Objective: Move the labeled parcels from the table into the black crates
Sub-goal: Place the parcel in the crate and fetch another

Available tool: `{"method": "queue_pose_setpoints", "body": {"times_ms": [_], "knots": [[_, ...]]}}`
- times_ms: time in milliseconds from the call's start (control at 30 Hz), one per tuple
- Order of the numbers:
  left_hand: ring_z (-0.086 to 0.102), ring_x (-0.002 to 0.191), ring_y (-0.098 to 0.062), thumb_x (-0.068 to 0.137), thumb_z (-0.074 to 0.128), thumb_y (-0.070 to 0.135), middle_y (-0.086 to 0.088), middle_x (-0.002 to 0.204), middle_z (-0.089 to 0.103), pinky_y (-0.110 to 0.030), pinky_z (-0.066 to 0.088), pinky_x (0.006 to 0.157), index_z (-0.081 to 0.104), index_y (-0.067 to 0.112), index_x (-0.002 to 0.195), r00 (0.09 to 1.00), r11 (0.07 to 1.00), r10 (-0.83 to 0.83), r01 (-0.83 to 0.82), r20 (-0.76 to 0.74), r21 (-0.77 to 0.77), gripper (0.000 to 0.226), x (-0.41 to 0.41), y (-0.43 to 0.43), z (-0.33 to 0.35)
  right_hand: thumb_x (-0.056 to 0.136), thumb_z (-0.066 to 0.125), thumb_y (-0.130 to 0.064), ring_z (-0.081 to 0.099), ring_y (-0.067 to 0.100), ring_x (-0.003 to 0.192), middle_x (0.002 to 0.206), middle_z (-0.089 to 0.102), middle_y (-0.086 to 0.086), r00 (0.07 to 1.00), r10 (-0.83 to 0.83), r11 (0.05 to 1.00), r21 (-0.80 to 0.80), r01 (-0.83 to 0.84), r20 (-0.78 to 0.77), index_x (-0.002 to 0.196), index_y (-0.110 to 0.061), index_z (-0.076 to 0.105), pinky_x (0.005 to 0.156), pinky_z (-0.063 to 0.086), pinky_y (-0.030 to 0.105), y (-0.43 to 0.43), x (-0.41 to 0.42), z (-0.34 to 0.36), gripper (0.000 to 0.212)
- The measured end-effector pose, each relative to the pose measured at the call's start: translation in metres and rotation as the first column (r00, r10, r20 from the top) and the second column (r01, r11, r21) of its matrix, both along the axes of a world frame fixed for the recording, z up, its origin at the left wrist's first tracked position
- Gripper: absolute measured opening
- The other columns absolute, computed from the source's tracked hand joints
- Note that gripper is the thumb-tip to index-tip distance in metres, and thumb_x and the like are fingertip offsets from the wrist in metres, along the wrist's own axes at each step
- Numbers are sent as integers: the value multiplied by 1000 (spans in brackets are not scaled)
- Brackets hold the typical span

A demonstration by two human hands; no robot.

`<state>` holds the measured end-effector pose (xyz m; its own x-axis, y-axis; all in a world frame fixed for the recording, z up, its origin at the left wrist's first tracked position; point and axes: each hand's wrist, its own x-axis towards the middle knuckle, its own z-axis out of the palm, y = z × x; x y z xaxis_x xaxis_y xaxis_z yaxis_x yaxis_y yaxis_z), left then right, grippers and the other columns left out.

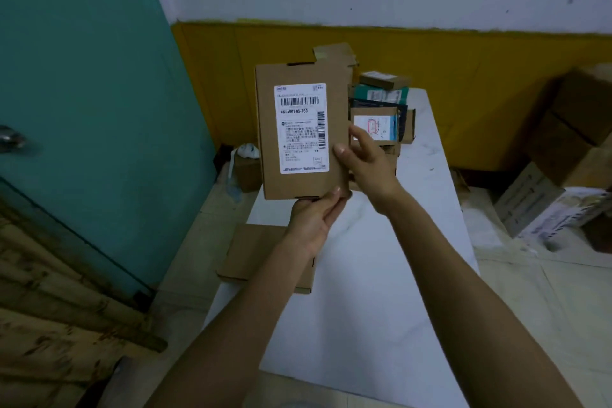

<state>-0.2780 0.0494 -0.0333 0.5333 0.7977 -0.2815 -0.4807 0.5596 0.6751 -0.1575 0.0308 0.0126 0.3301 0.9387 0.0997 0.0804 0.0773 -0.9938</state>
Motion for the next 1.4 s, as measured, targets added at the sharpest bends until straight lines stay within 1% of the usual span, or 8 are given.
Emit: {"method": "queue_pose_setpoints", "body": {"times_ms": [100,233,333,600,700,1100,1233,1400], "knots": [[63,111,-29,88,59,-1,-15,124,64,-29,56,86,54,8,129,1000,999,-17,18,-22,34,42,-6,3,2,97,54,-18,65,4,99,113,64,-6,996,40,999,-2,-40,-75,146,-29,36,71,56,20,-5,-1,-5,53],[70,97,-29,81,69,27,-4,120,66,-30,58,72,56,23,125,986,992,-85,98,-142,84,46,-16,4,3,98,53,-19,64,6,104,118,63,-6,990,13,1000,9,-12,-139,144,-34,40,73,57,26,-9,3,-5,51],[71,93,-28,69,72,40,-4,122,65,-28,58,65,51,27,130,986,997,18,-6,-165,71,66,-32,12,0,98,53,-17,65,6,103,117,66,-9,977,-5,1000,-6,3,-214,141,-39,43,72,57,32,-15,11,-9,50],[73,79,-19,89,63,28,3,99,74,-25,55,60,63,29,111,954,984,50,4,-294,179,22,-60,24,-16,96,56,-15,64,16,107,119,67,-3,930,-49,994,-110,9,-365,140,-41,44,66,58,33,-29,10,-40,52],[73,80,-21,87,65,28,0,100,74,-26,56,62,63,27,112,956,991,34,6,-292,134,25,-63,23,-23,95,57,-14,59,23,116,124,64,3,905,-95,985,-171,25,-415,142,-39,42,74,54,43,-33,8,-51,55],[73,80,-20,90,62,23,-9,111,68,-24,56,61,55,18,126,946,993,41,-5,-322,114,37,-72,22,-27,95,57,-14,58,26,115,117,66,0,899,-129,970,-240,28,-418,126,-46,50,81,55,48,-32,0,-62,45],[72,75,-17,91,61,20,-5,104,71,-23,55,60,54,19,127,937,989,129,-98,-325,112,37,-87,5,-20,95,57,-11,60,23,112,106,72,-7,901,-39,973,-221,-64,-433,120,-47,53,78,55,47,-31,-7,-57,44],[71,72,-16,91,60,10,-6,101,71,-24,56,60,53,25,119,852,897,443,-422,-280,135,33,-139,-45,-11,96,55,-9,62,24,113,113,71,0,852,258,911,-180,-372,-455,125,-39,53,92,49,55,-20,-52,-45,42]]}}
